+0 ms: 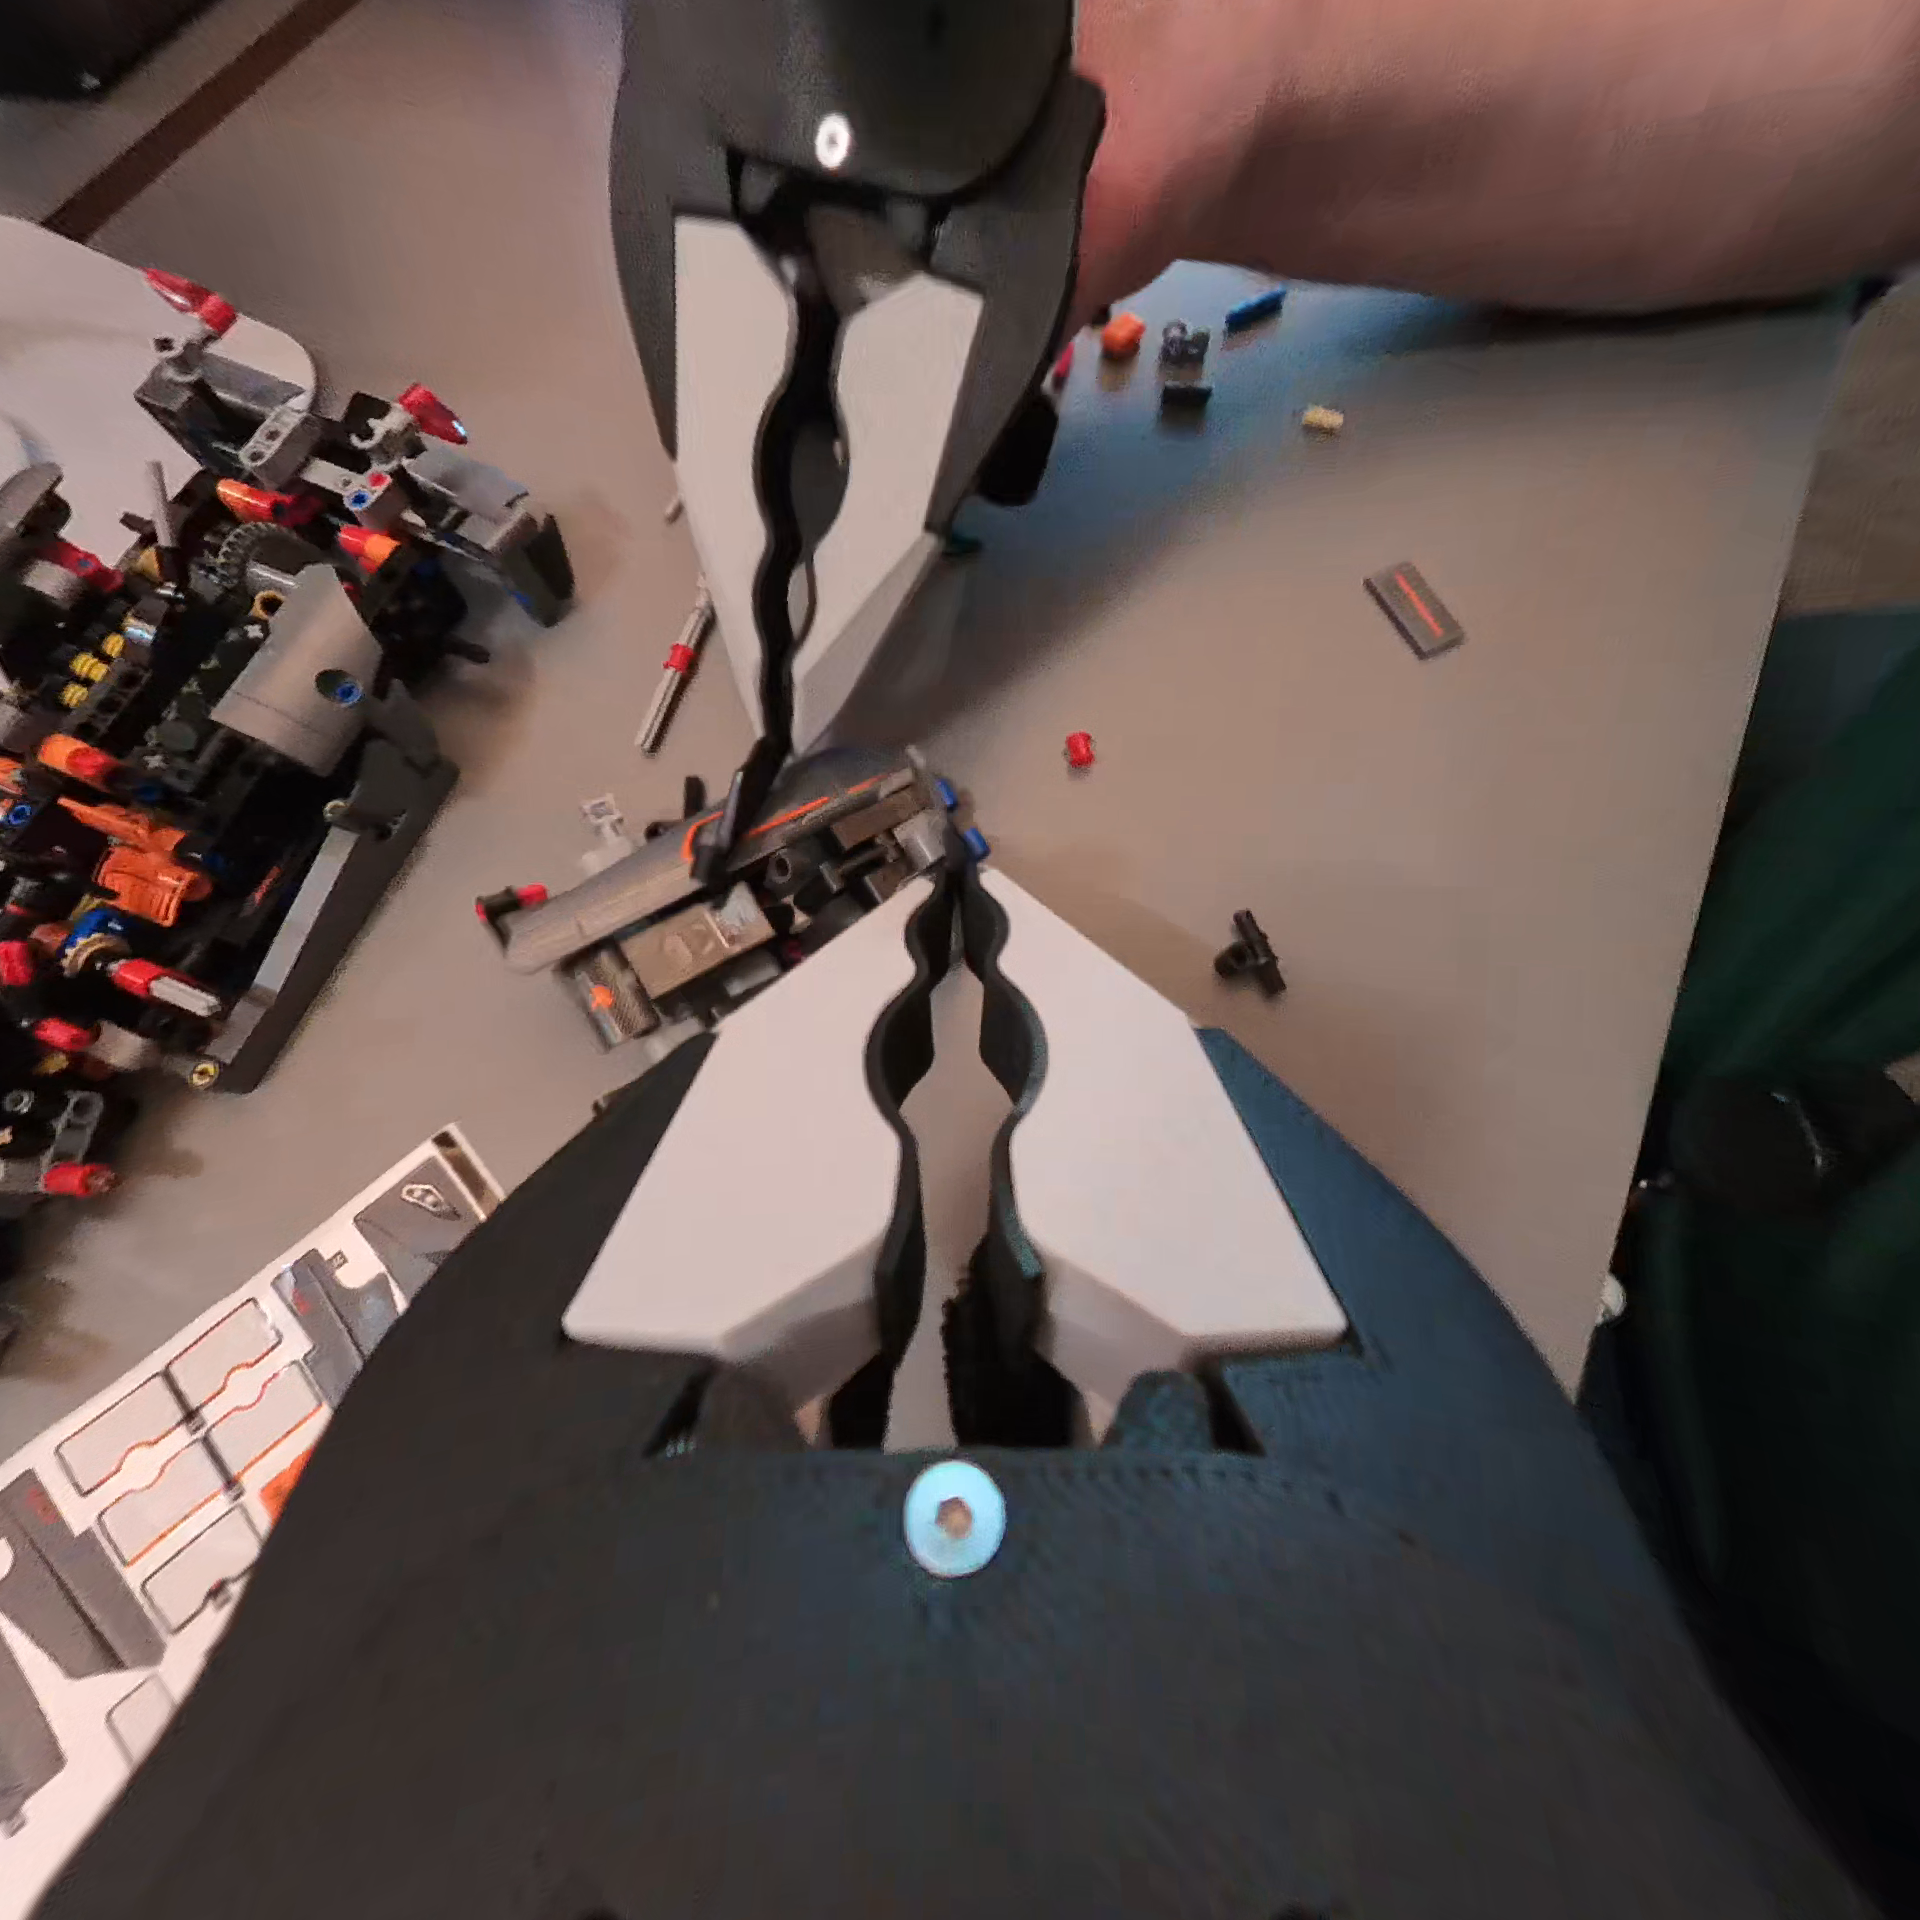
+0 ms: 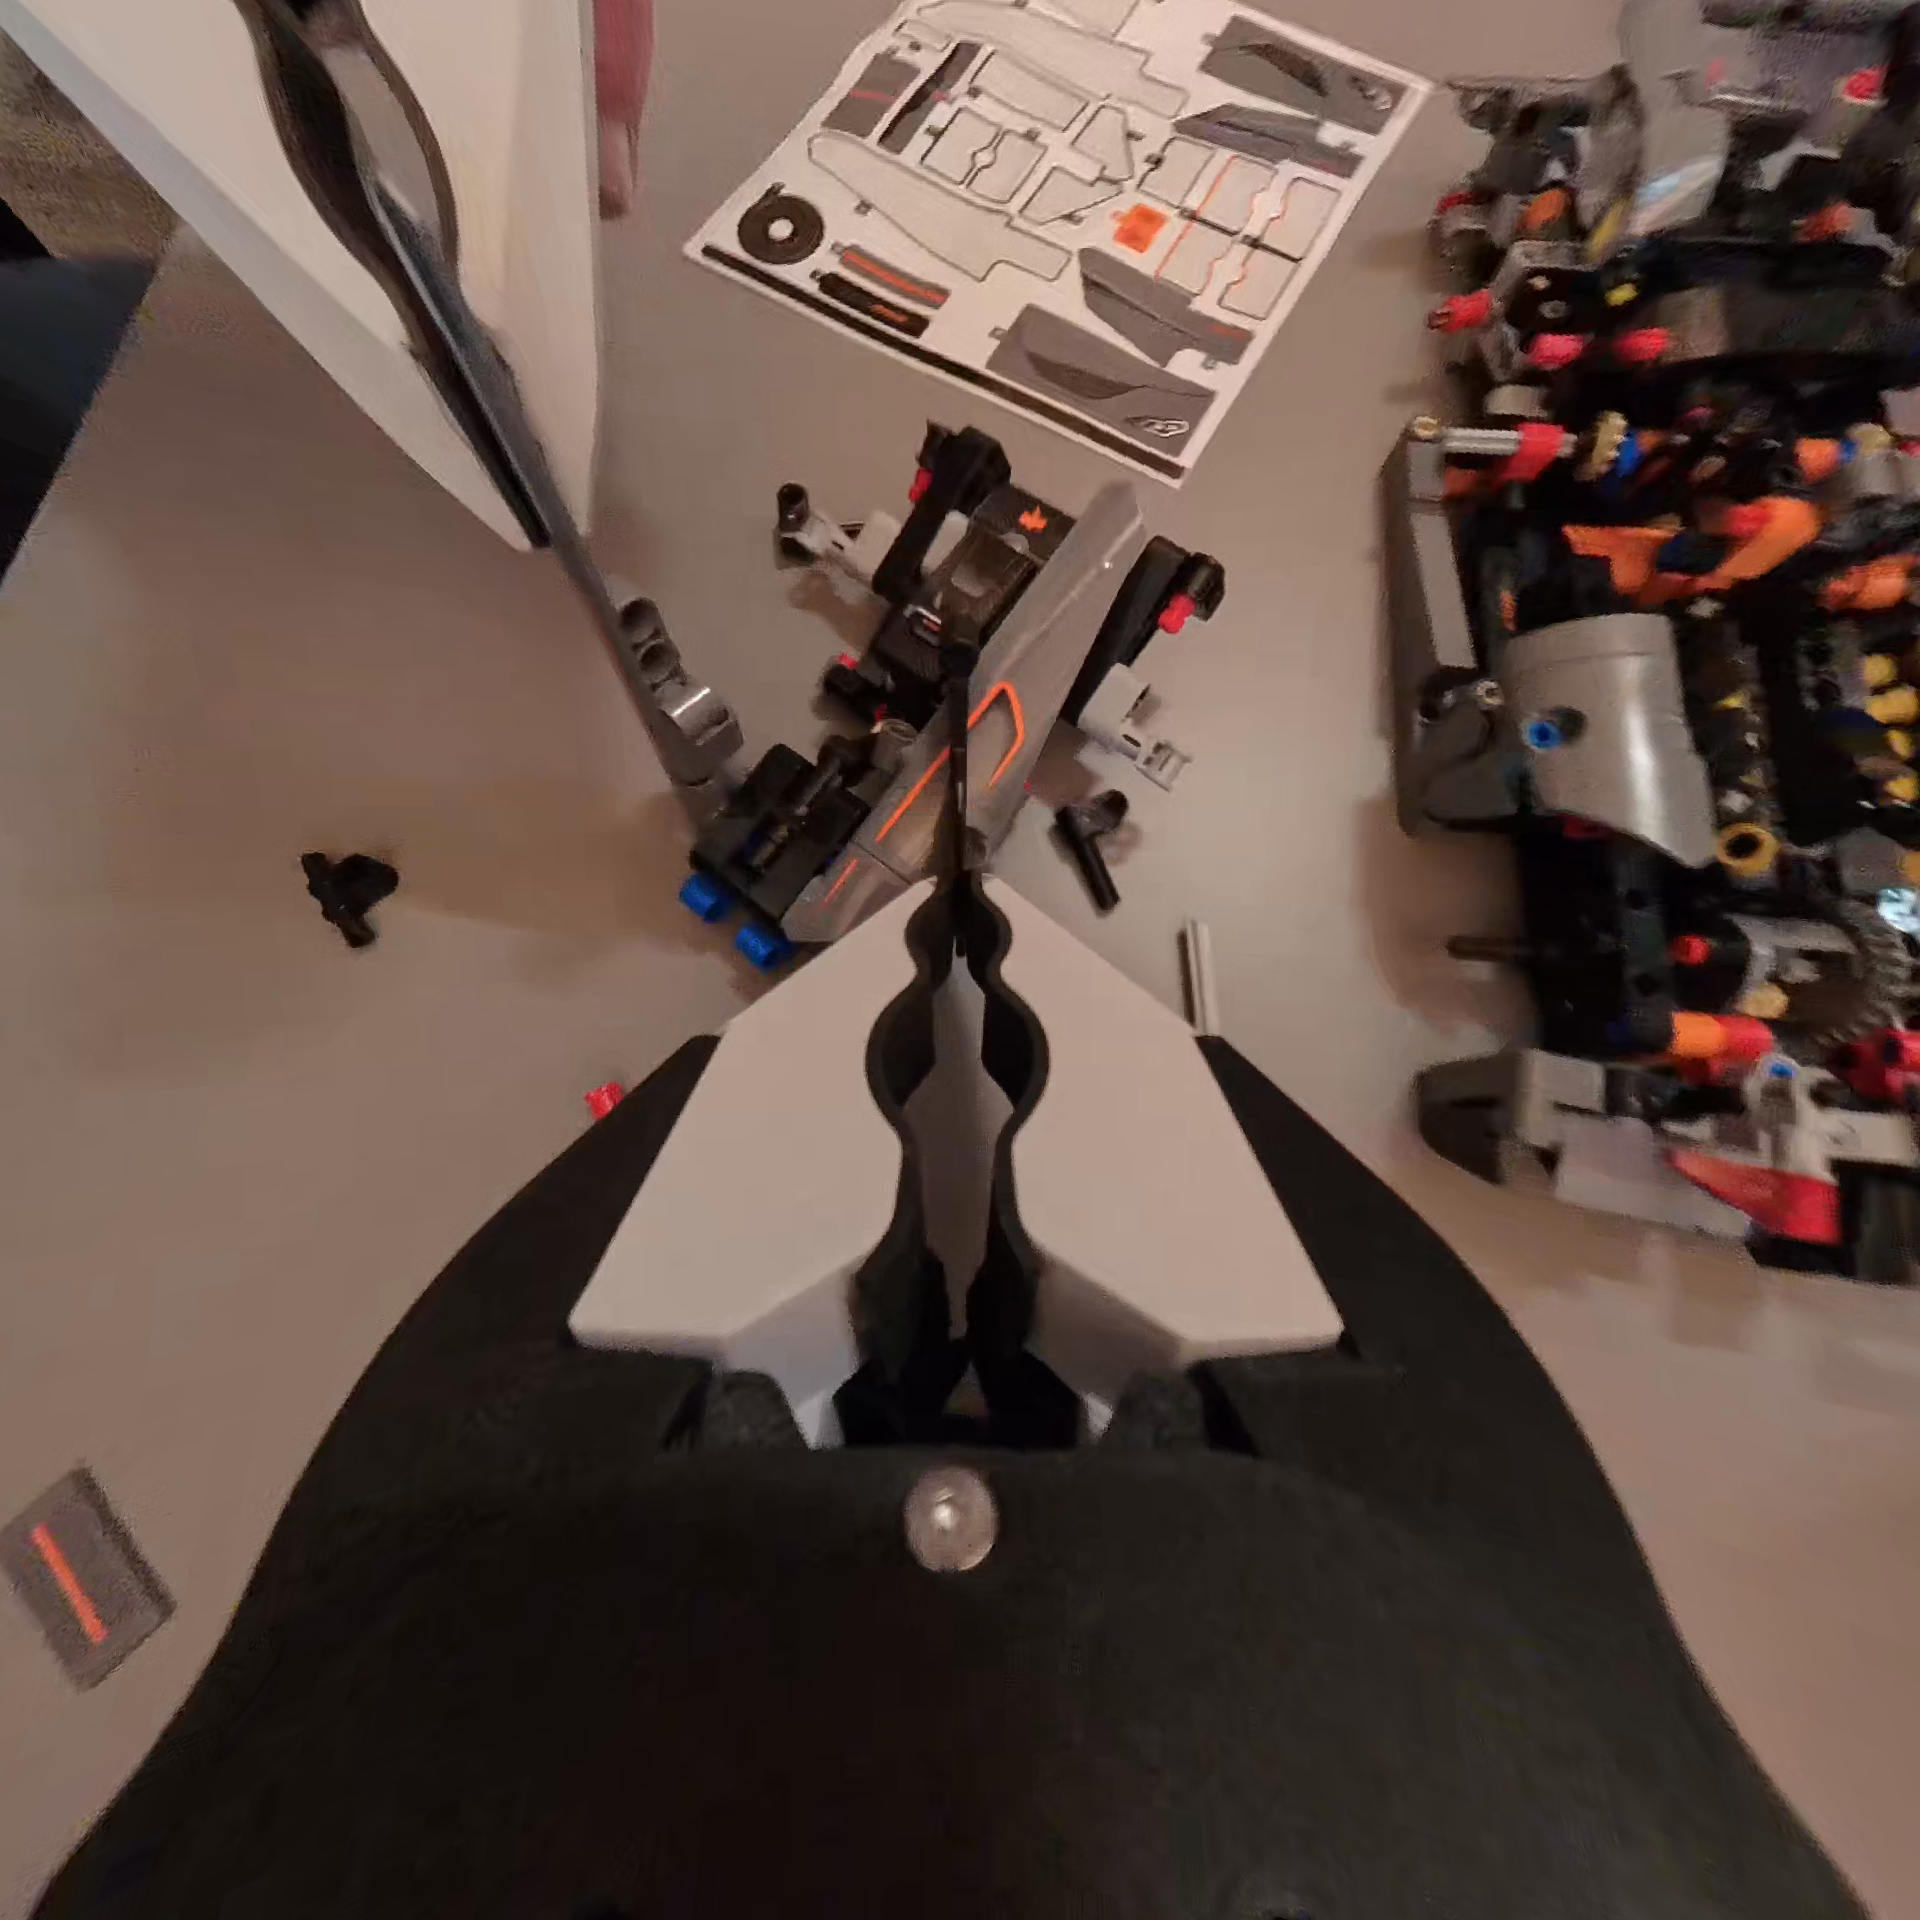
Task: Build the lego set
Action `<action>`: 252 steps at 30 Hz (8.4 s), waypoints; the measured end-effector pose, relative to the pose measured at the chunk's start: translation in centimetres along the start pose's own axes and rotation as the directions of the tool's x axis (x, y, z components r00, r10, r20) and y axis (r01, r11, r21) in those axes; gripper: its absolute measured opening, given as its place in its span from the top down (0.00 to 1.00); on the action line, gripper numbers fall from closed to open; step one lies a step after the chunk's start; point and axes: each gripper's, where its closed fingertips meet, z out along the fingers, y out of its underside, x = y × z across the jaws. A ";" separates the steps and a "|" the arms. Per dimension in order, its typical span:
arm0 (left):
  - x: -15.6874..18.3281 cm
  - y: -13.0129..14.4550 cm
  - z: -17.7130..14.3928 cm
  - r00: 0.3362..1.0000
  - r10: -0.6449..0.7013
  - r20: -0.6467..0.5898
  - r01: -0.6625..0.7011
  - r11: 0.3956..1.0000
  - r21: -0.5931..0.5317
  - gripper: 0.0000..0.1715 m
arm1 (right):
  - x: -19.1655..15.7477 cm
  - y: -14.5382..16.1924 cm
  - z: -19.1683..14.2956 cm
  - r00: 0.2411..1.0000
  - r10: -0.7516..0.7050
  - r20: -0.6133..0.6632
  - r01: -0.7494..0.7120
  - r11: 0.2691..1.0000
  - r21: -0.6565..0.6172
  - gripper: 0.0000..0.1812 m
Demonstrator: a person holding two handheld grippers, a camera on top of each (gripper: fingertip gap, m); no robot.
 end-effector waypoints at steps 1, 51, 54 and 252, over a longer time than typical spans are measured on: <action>0.3 0.1 -0.2 1.000 0.017 0.002 -0.017 1.000 -0.010 1.00 | -0.3 0.0 0.5 1.000 0.003 0.009 -0.003 1.000 -0.001 1.00; -0.6 -4.2 -7.2 0.949 -0.290 -0.124 0.313 0.822 0.476 0.90 | -4.7 -12.8 -4.1 0.823 -0.423 -0.380 0.445 0.895 -0.033 0.99; -0.3 -4.7 -7.5 0.937 -0.300 -0.180 0.349 0.786 0.511 0.94 | -5.0 -13.1 -4.4 0.781 -0.449 -0.435 0.478 0.877 -0.047 0.99; 5.8 -3.3 5.2 0.947 0.233 0.219 -0.285 0.925 0.250 0.97 | -9.2 1.1 -9.9 0.569 0.777 -0.270 -0.480 0.581 0.658 0.90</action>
